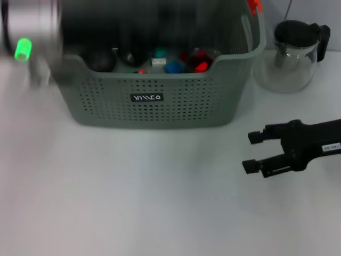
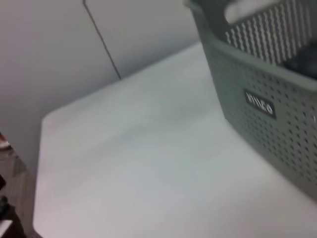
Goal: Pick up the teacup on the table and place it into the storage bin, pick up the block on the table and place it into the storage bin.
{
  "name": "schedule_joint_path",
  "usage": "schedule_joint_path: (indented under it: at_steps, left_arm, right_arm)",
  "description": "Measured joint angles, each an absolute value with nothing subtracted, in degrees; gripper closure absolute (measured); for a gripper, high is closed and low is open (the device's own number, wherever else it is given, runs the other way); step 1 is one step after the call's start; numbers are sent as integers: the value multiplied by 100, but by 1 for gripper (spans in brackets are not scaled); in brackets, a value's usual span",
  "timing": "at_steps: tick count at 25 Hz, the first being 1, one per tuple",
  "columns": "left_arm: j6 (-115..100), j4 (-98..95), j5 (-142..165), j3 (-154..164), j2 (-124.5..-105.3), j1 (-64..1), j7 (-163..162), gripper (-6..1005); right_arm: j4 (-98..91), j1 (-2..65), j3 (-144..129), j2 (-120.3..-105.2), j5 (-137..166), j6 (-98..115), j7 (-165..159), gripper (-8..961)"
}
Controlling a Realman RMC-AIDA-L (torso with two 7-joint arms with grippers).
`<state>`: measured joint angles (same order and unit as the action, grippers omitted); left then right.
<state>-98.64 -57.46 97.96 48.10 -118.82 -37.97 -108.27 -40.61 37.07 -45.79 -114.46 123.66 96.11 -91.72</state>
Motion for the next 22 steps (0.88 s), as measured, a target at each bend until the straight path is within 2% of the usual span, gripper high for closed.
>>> schedule_joint_path:
  at_steps: [4, 11, 18, 22]
  left_arm:
    - [-10604, -5362, 10135, 4855, -11949, -3310, -10257, 73]
    - [-10190, -4596, 10262, 4835, -12002, -2491, -8782, 65]
    - [-9272, -3971, 10857, 4880, -12028, -2553, -8329, 65]
    - [-9031, -3779, 10921, 4867, -12039, -2624, -8153, 65]
  right_arm:
    - [-4021, 3629, -4132, -11464, 12366, 9892, -8604, 25]
    - [-4008, 3642, -4078, -11612, 12386, 9800, -7899, 26]
    - [-3934, 3707, -4379, -11833, 12404, 9366, -7455, 26]
    - [-3926, 3702, -4547, -11888, 12407, 9236, -7434, 25]
